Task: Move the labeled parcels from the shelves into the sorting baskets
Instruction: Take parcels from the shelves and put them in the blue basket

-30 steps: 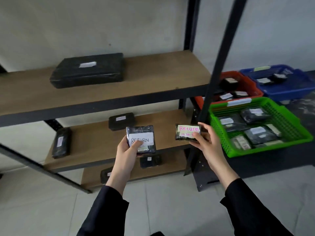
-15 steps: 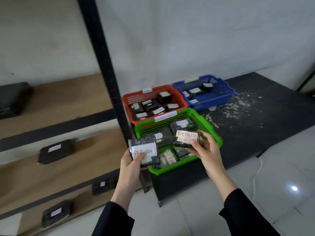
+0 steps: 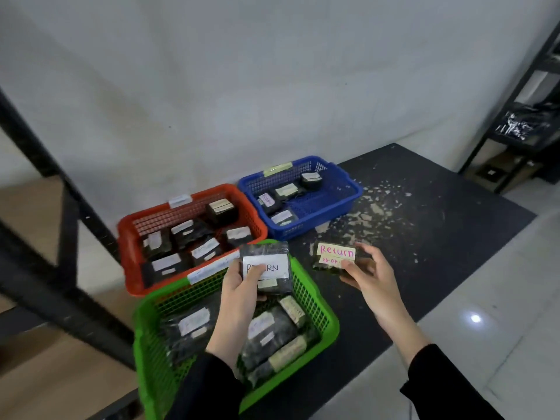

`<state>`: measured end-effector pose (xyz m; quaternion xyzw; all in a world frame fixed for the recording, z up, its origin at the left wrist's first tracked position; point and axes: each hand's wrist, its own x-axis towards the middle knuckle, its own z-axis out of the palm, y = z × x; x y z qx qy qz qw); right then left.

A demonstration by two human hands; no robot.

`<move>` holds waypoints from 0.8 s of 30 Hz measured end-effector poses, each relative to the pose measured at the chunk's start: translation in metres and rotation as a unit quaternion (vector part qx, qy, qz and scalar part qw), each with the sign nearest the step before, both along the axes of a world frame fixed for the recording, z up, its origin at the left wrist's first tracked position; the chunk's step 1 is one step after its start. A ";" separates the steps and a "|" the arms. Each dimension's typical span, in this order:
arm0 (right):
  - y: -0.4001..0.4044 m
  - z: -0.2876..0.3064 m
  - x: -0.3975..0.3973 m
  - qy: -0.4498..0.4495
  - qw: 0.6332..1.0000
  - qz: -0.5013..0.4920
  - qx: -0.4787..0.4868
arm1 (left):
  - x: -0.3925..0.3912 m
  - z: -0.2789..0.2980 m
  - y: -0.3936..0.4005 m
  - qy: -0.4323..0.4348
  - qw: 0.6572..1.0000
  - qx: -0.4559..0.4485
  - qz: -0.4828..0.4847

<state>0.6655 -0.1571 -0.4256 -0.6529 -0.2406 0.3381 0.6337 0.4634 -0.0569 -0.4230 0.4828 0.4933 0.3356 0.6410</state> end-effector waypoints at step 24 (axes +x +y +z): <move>0.273 -0.061 0.254 -0.340 0.874 0.251 -0.242 | 0.259 -0.075 0.215 0.233 0.970 -0.072 -0.020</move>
